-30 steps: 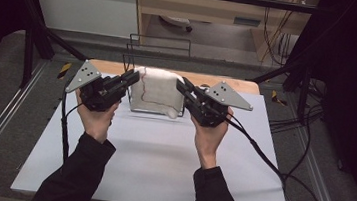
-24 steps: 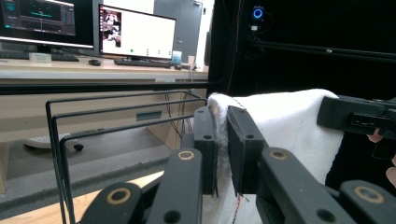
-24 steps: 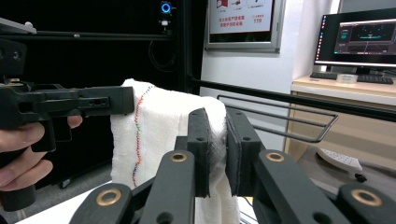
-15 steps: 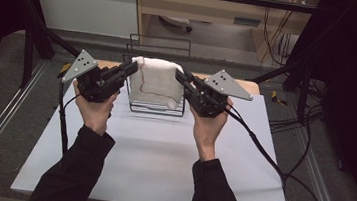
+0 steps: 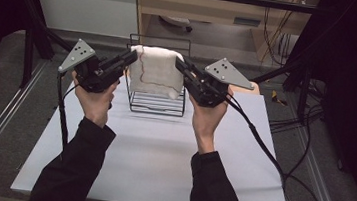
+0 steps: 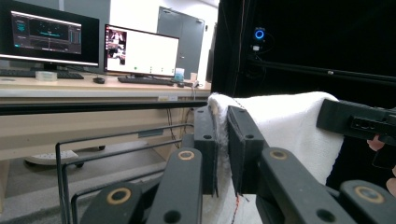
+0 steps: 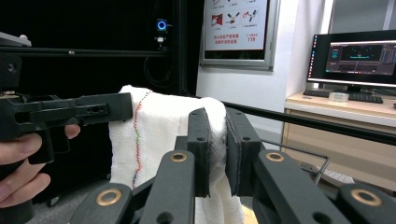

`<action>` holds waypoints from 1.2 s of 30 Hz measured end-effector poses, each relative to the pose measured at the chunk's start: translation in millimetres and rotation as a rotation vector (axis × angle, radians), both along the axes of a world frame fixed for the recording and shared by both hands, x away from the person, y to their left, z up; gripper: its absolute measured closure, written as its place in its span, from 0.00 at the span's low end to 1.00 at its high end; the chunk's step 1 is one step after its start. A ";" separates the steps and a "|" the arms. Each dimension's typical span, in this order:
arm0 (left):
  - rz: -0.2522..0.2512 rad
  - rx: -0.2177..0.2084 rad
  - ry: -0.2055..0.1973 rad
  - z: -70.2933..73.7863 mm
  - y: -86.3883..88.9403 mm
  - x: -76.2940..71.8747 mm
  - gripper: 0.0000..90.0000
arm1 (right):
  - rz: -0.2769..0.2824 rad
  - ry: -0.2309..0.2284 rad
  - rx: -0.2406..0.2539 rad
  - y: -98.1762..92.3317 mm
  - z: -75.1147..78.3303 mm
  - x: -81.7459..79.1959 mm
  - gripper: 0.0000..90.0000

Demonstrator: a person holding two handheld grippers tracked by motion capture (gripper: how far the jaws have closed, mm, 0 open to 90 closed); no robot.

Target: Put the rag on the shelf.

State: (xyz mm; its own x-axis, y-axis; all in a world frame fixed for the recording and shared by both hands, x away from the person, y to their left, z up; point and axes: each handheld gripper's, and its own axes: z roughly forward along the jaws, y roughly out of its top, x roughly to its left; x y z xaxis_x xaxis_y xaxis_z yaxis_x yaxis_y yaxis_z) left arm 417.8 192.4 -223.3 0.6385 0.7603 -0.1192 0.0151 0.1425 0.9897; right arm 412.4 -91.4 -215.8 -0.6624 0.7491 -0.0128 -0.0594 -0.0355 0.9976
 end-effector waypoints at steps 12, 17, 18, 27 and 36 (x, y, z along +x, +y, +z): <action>0.010 -0.011 -0.020 17.5 1.5 6.6 0.91 | -0.007 -0.015 0.001 3.5 16.8 10.3 0.91; 0.017 -0.011 -0.032 25.6 0.9 10.1 0.91 | -0.013 -0.023 0.003 4.4 25.6 15.0 0.91; 0.018 -0.013 -0.034 27.2 0.9 11.1 0.91 | -0.015 -0.023 0.002 4.6 27.3 15.7 0.91; 0.027 -0.020 -0.035 36.3 3.5 21.8 0.91 | -0.026 -0.028 0.008 9.1 38.5 28.0 0.91; 0.049 -0.007 -0.036 44.0 5.7 34.9 0.91 | -0.031 -0.021 0.016 14.4 43.1 41.0 0.91</action>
State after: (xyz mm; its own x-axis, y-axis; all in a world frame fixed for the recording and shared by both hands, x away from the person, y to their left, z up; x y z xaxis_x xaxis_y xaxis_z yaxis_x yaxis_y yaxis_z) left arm 452.7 198.2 -179.3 0.6044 0.7901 -0.1023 -0.0275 0.1490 0.9884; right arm 453.4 -77.0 -172.8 -0.6382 0.7697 -0.0146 -0.0819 -0.0489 0.9954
